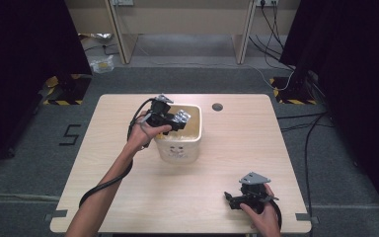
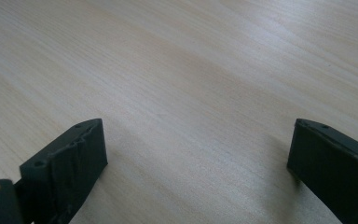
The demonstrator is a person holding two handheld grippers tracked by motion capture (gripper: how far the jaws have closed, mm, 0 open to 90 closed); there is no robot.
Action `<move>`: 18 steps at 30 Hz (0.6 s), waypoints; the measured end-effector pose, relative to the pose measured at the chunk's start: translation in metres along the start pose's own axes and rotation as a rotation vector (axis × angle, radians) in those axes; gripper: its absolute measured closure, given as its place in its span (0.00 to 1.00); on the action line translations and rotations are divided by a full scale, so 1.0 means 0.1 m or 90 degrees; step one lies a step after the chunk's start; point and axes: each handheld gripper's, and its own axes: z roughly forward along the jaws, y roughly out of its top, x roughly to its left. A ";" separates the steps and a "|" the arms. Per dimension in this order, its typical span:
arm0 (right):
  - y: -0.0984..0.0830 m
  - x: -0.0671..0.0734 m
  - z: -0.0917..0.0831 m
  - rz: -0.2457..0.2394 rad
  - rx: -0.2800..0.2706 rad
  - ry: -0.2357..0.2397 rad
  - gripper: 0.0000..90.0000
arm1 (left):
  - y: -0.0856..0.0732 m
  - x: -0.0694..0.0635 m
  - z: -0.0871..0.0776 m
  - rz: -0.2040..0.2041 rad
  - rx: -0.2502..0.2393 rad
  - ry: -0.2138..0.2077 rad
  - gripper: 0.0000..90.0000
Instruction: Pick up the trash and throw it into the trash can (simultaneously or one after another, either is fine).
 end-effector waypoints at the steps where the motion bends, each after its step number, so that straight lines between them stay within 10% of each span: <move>1: 0.00 0.00 0.00 0.000 0.000 0.000 0.05 | 0.00 0.01 0.00 -0.003 -0.001 0.001 0.37; 18: 0.00 0.00 0.00 0.000 -0.001 0.000 0.05 | -0.02 0.02 -0.13 -0.015 -0.030 0.001 0.27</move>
